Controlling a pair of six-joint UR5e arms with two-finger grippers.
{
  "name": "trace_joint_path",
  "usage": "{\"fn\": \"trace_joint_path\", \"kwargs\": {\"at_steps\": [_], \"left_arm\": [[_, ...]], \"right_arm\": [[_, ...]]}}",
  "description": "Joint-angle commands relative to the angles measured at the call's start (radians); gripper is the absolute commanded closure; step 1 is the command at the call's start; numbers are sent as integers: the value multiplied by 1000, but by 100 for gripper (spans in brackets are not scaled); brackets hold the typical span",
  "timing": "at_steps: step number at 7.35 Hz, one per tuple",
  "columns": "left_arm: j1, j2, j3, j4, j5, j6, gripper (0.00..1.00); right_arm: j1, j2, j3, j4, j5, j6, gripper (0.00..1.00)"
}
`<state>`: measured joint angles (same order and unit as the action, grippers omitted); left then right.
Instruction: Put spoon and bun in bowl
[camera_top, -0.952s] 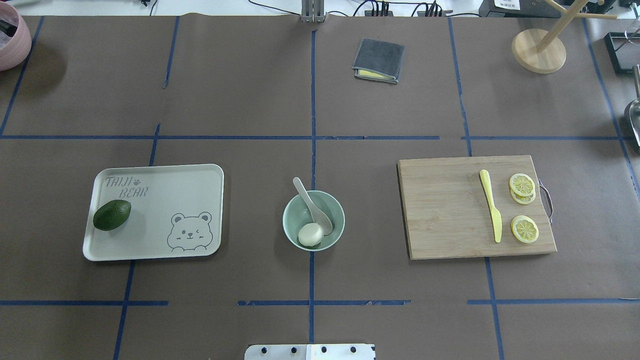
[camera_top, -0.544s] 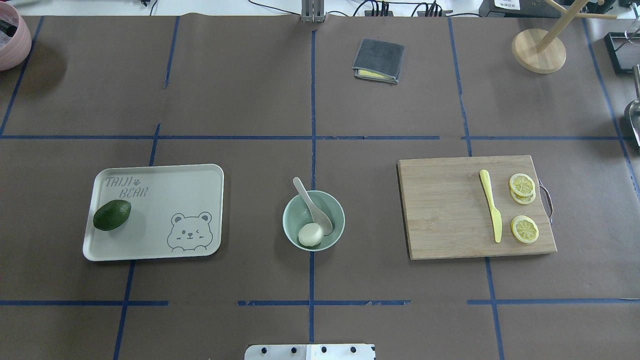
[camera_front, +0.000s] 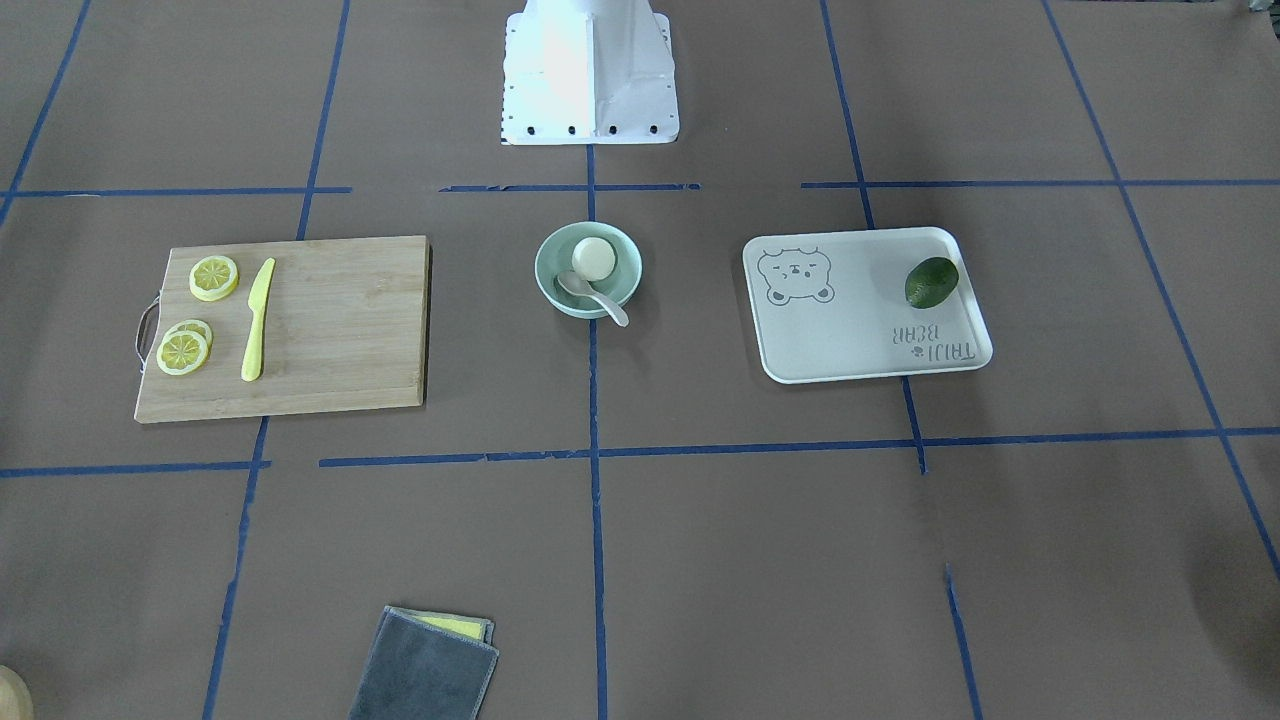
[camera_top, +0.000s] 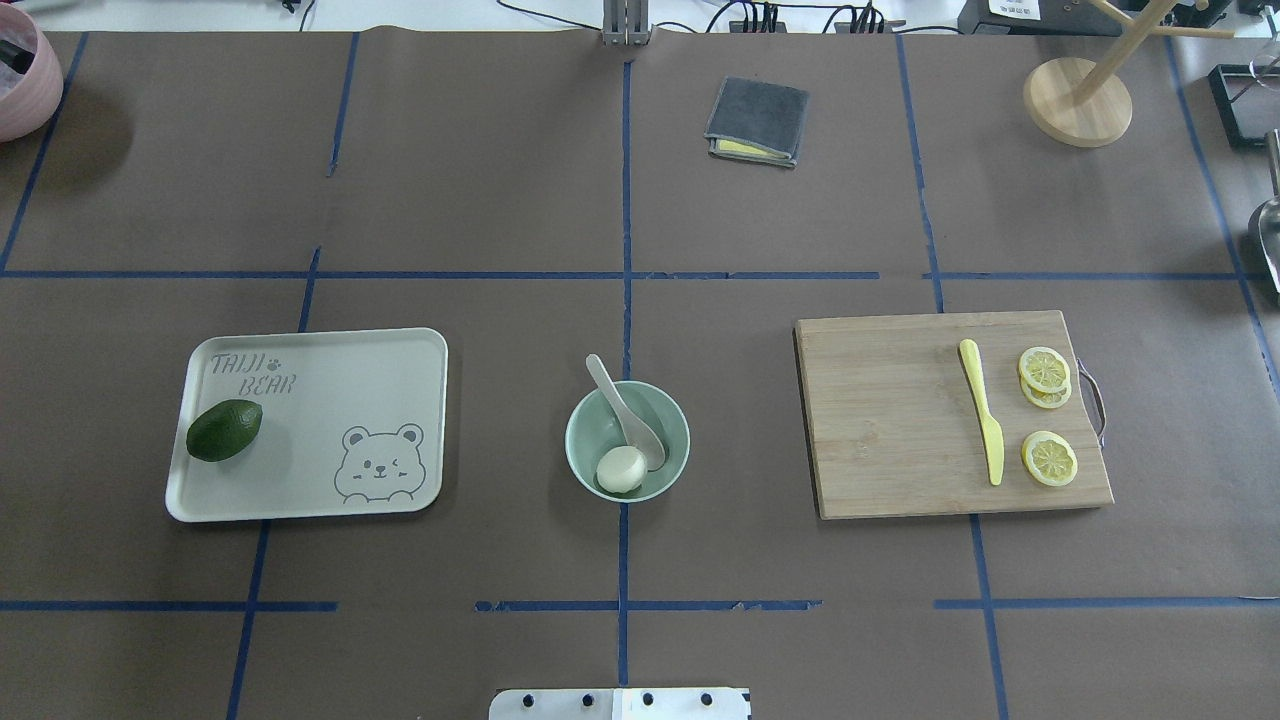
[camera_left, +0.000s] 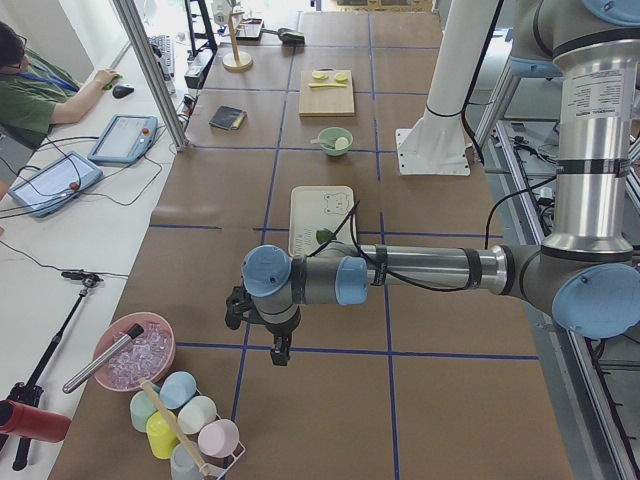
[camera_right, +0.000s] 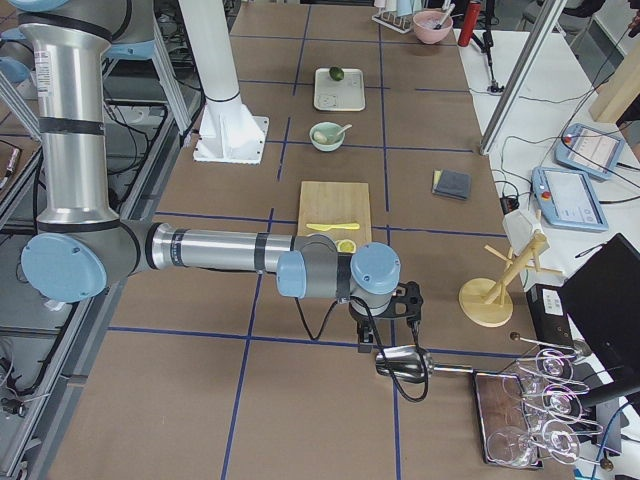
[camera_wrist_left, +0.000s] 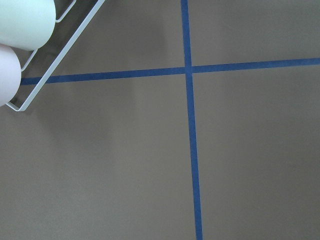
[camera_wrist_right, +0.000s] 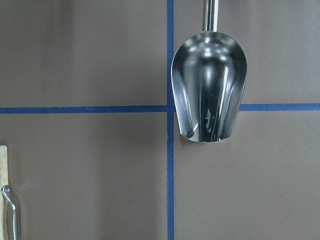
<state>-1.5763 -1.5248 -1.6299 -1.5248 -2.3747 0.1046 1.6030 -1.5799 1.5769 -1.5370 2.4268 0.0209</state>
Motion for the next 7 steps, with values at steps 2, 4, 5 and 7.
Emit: {"fn": "trace_joint_path", "kwargs": {"at_steps": [2,4,5,7], "left_arm": [[-1,0,-5,-3,3,1,0],[-1,0,-8,-3,3,1,0],[-2,0,-10,-3,3,1,0],[-7,0,-21,-9,3,0,0]], "right_arm": [[0,3,0,0,-2,1,0],[0,3,0,0,-2,1,0],[0,4,0,0,-3,1,0],[0,5,2,2,-3,1,0]]}}
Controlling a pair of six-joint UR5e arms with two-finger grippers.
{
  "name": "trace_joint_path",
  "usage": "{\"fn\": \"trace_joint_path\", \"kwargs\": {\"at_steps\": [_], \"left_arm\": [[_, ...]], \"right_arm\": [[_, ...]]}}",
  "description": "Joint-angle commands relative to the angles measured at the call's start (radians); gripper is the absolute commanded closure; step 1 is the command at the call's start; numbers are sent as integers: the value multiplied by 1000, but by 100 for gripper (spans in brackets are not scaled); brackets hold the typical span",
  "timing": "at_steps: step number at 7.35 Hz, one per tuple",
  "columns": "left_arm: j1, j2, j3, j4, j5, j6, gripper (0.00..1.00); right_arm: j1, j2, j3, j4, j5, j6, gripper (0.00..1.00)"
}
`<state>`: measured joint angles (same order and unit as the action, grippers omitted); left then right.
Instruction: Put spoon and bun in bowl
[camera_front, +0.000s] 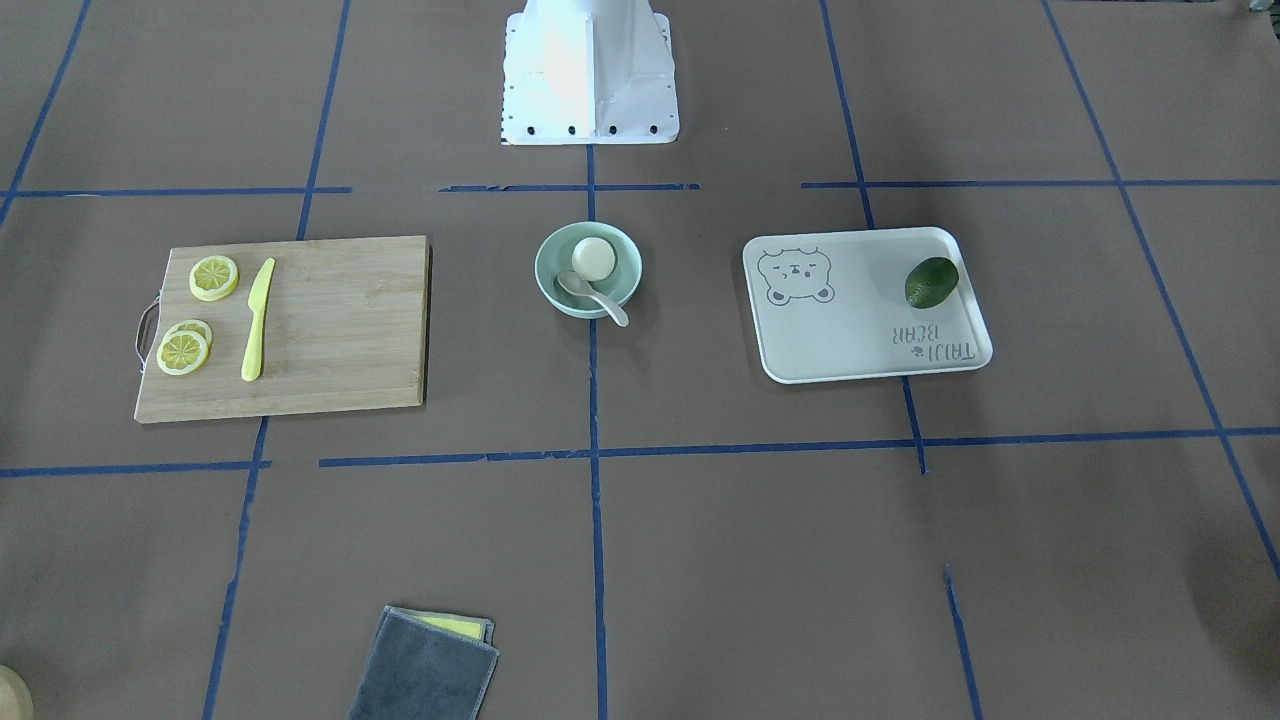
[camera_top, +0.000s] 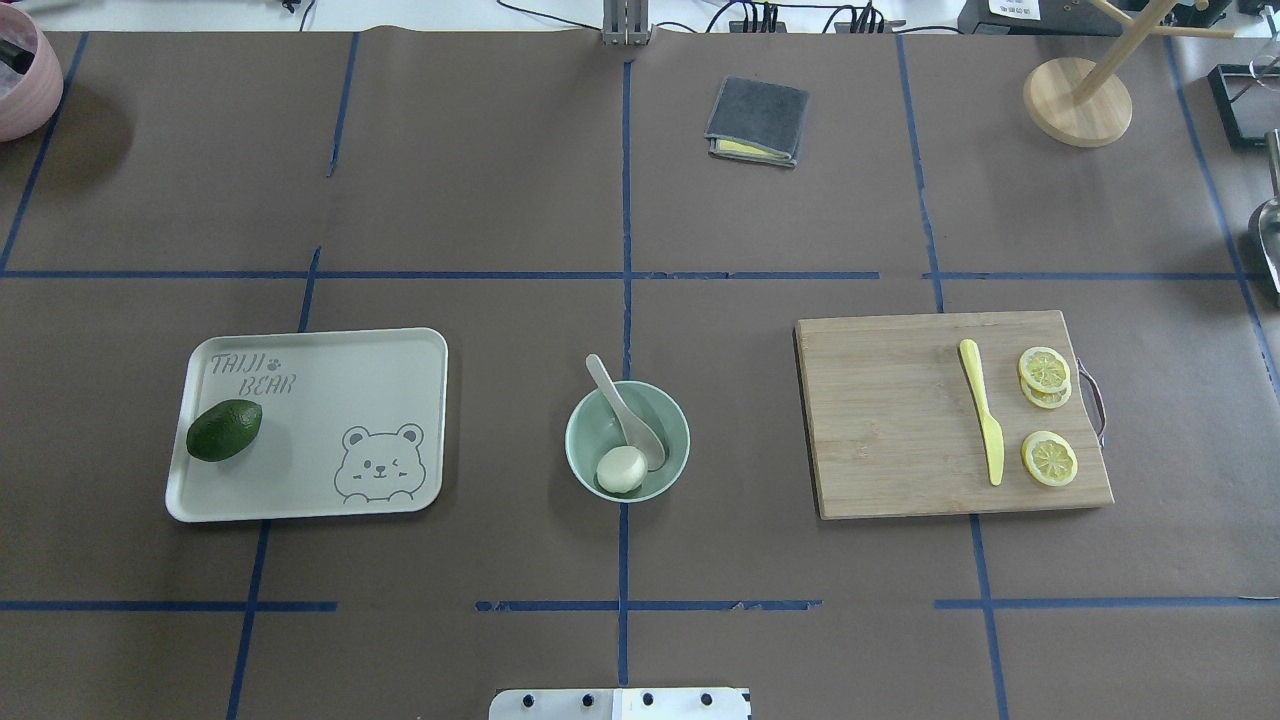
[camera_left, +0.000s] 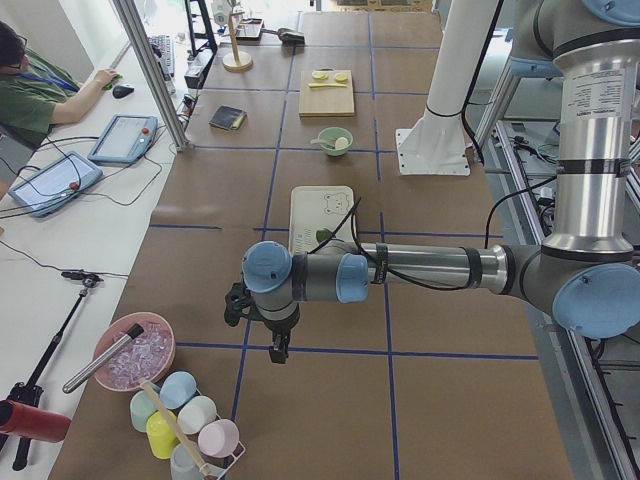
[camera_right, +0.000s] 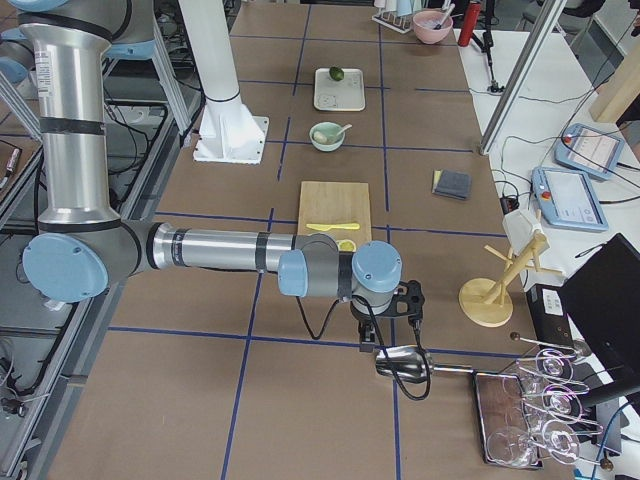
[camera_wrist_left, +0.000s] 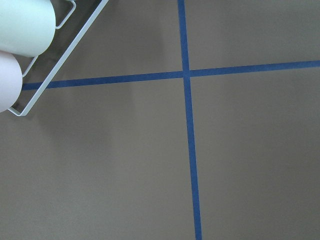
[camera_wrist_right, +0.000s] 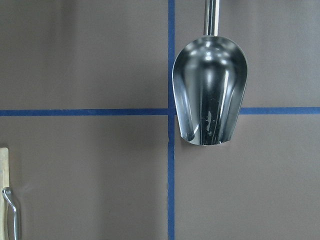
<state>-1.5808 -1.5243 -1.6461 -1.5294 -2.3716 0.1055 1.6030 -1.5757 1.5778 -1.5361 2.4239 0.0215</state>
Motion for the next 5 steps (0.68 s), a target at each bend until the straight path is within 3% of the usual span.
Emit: {"fn": "trace_joint_path", "kwargs": {"at_steps": [1,5], "left_arm": [[-2,1,-5,-36,0,-6,0],[-2,-13,-5,-44,0,-9,0]], "right_arm": [[0,2,1,1,0,0,0],[0,13,1,1,-2,0,0]]}}
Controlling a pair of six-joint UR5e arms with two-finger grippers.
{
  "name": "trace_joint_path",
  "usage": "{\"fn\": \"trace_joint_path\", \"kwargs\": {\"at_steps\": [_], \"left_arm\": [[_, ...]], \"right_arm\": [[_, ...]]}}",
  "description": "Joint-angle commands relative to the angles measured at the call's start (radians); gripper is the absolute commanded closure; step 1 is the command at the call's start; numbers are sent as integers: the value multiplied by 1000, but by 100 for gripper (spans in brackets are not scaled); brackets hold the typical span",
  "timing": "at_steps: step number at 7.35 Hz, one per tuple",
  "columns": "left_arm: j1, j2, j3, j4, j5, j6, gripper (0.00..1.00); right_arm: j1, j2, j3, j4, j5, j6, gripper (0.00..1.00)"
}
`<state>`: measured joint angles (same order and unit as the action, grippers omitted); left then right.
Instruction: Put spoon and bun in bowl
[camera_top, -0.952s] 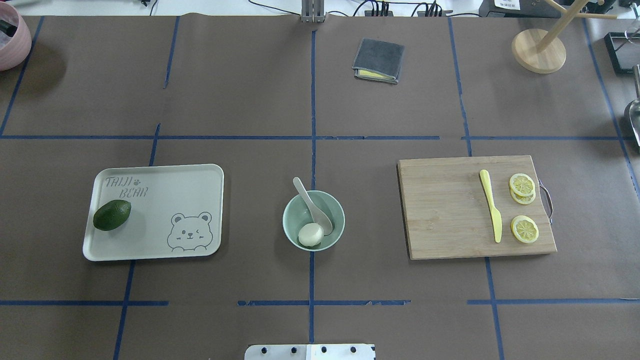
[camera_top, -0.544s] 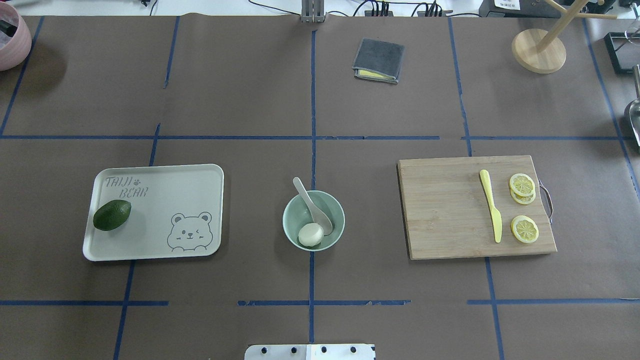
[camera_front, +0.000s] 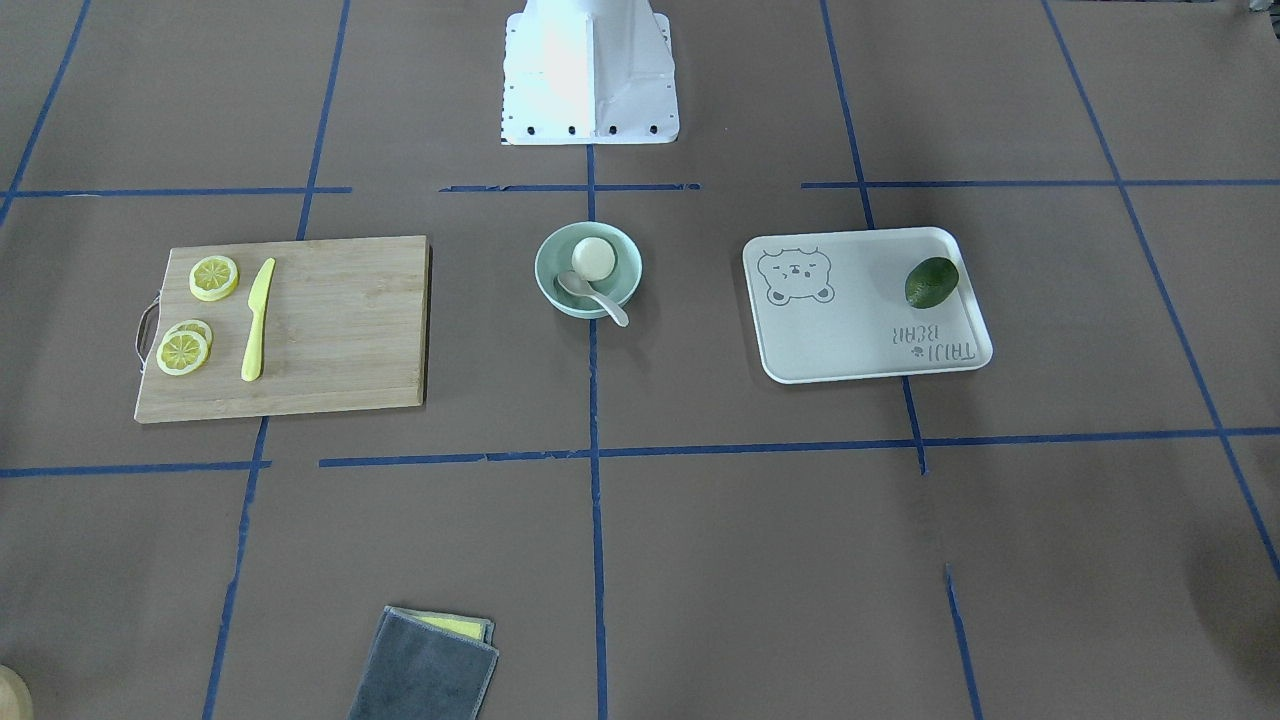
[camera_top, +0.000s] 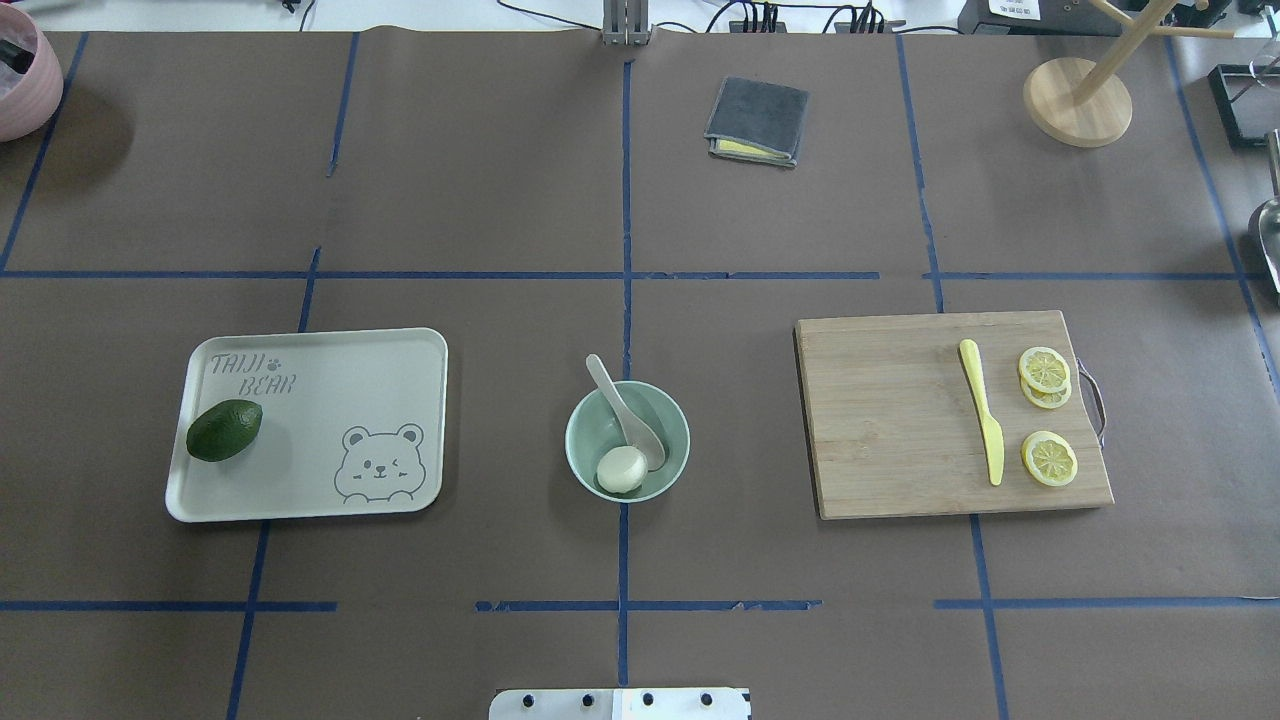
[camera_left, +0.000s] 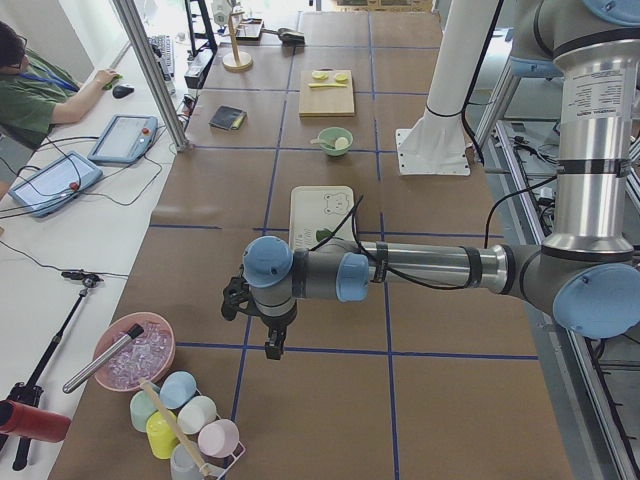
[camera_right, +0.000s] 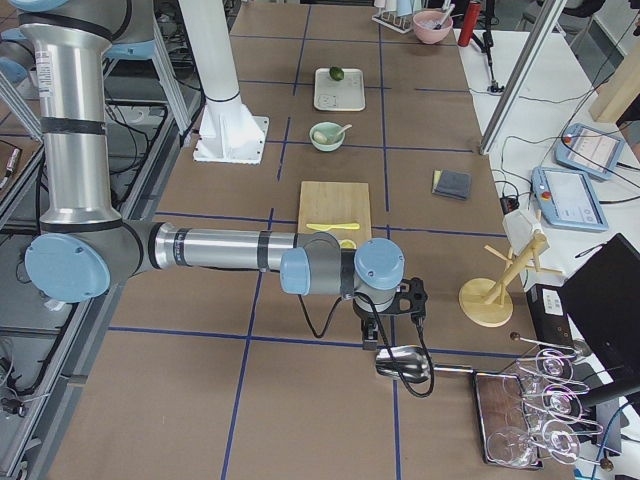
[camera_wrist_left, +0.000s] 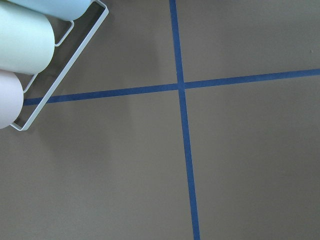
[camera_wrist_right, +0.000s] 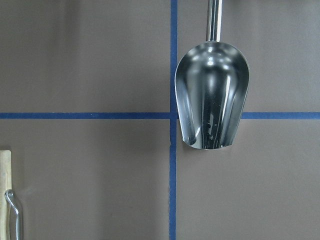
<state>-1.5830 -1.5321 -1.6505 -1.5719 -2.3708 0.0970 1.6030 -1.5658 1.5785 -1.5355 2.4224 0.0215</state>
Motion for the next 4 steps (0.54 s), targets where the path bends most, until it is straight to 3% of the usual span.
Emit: {"fn": "trace_joint_path", "kwargs": {"at_steps": [1,4], "left_arm": [[0,-6,0,-2,-1,0,0],[-2,-8,0,-14,1,-2,0]], "right_arm": [[0,3,-2,0,0,0,0],[0,3,0,0,0,0,0]]}}
